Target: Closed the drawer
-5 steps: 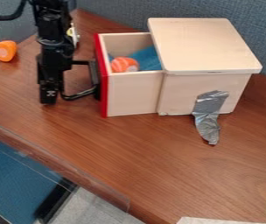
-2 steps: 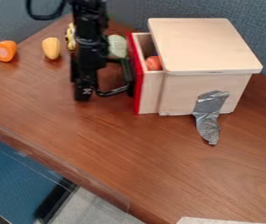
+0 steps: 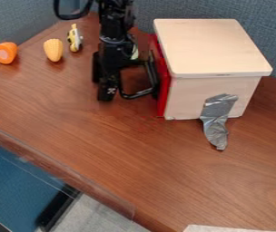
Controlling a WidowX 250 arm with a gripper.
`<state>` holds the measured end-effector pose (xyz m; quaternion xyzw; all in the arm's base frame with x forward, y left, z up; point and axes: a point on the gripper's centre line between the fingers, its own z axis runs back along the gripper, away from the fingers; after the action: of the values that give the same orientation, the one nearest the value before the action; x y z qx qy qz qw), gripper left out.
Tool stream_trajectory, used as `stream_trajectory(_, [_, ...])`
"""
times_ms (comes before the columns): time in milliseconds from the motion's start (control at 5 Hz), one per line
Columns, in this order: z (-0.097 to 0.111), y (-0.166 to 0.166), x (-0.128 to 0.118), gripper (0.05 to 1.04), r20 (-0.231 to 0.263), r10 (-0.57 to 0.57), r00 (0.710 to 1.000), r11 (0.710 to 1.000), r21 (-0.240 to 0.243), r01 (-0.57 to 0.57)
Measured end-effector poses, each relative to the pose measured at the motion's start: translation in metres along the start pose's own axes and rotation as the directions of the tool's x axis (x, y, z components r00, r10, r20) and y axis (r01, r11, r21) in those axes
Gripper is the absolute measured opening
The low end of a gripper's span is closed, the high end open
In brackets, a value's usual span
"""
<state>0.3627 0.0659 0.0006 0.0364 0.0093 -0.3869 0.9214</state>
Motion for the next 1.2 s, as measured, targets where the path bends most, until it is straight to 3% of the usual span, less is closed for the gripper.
stream_trajectory(400, [0.001, 0.002, 0.01, 1.001, 0.002, 0.003, 1.0, 1.0, -0.017, -0.003])
stream_trajectory(800, [0.003, -0.003, 0.003, 1.0, -0.013, 0.019, 1.0, 0.999, -0.049, -0.019])
stream_trajectory(1000, [0.01, -0.017, -0.02, 1.0, -0.023, 0.008, 1.0, 0.99, -0.144, -0.011])
stream_trajectory(1200, [0.034, -0.018, -0.051, 1.0, 0.012, 0.01, 1.0, 0.99, -0.143, -0.008])
